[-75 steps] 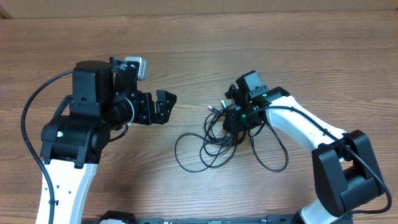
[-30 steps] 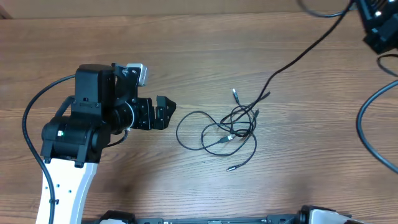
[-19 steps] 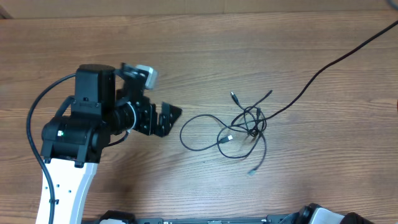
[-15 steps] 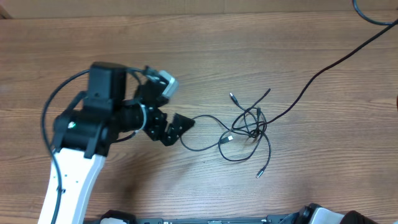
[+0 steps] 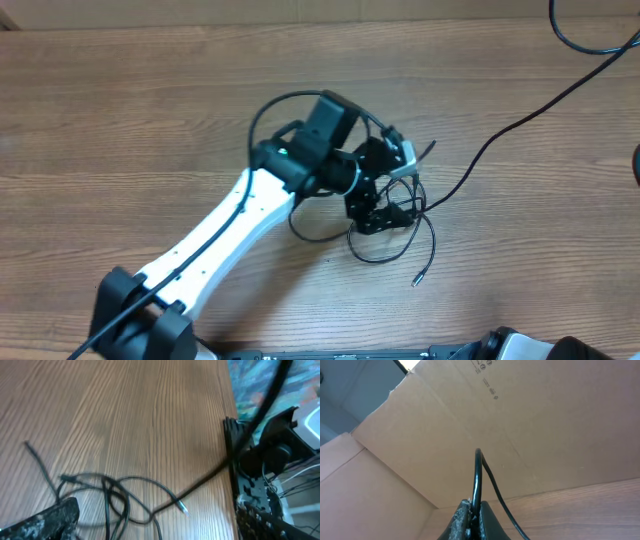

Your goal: Untangle cables

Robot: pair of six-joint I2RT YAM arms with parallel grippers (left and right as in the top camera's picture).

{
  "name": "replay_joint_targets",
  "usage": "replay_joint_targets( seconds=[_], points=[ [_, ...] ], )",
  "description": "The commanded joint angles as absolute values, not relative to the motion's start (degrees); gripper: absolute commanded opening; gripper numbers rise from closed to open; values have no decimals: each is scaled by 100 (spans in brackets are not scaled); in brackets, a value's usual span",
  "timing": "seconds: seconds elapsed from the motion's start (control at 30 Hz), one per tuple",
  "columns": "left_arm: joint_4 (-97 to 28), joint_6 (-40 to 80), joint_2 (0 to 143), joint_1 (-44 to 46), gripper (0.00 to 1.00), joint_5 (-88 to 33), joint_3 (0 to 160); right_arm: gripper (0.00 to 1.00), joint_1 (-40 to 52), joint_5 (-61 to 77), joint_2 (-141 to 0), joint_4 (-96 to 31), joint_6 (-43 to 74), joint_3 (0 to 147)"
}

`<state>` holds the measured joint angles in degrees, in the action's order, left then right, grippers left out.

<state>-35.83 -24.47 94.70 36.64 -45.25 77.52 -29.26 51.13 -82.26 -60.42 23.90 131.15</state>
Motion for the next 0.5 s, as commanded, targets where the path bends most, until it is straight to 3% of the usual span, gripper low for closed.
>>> replay_joint_targets(
  seconds=[0.0, 0.1, 0.13, 0.17, 0.23, 0.47],
  points=[
    [-3242, -2445, 9795, 3900, 100, -4644, 7811, 4, -2961, 5155, -8307, -6090, 2226, 13246],
    [-2945, -2375, 10009, 4023, 99, -4886, 7811, 4, -2961, 5155, -8344, -6104, 2226, 13246],
    [-2886, -2375, 10060, 4051, 96, -4974, 7811, 4, -2961, 5155, -8353, -6108, 2226, 13246],
    [-2847, -2355, 10092, 4077, 84, -5004, 7811, 4, -2961, 5155, -8361, -6114, 2226, 13244],
    [-2845, -2349, 10151, 4091, 4, -5002, 7811, 4, -2961, 5142, -8377, -6176, 2222, 13246],
    [-2847, -1354, 9810, 3885, 4, -5109, 7996, 4, -2965, 4099, -8468, -6901, 1697, 13244]
  ],
)
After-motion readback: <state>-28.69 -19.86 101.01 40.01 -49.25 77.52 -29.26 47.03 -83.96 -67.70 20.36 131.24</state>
